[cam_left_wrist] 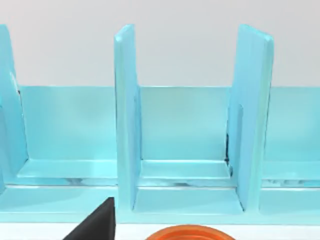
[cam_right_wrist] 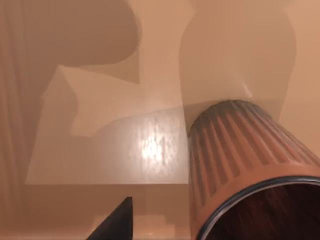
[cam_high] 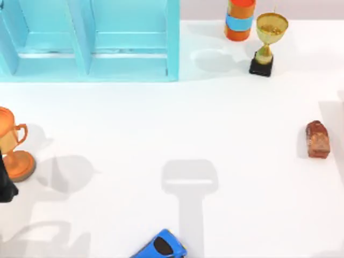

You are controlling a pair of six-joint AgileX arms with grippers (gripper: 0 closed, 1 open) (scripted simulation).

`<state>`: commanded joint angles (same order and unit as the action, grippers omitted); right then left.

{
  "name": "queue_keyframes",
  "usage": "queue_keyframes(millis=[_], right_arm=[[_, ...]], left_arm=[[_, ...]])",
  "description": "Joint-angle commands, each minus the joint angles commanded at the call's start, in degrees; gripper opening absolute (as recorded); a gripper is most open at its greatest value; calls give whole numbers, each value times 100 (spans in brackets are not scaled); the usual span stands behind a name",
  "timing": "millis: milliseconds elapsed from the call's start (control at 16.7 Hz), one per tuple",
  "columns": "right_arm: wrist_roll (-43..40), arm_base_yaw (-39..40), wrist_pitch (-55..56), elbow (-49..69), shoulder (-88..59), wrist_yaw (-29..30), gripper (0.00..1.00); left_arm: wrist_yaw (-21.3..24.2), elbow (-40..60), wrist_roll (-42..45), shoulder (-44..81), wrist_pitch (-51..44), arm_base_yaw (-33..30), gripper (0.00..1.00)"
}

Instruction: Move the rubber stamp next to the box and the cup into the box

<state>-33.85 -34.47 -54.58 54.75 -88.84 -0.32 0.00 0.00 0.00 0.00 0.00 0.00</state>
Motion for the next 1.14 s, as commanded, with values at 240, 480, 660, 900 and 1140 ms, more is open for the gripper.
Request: queue_keyframes(millis=[240,480,660,900,1140], right_arm=[[0,0,0,0,0,0,100],[-18,10,-94,92,8,-5,100],[-46,1,-684,629,64,-2,100],[-45,-26,-1901,1583,234,1,100],[-35,-27,-2325,1989,340,0,100]], left_arm=[[0,0,0,0,0,0,100],[0,0,0,0,0,0,100],[0,0,0,0,0,0,100],[0,0,0,0,0,0,100],[0,0,0,0,0,0,100]])
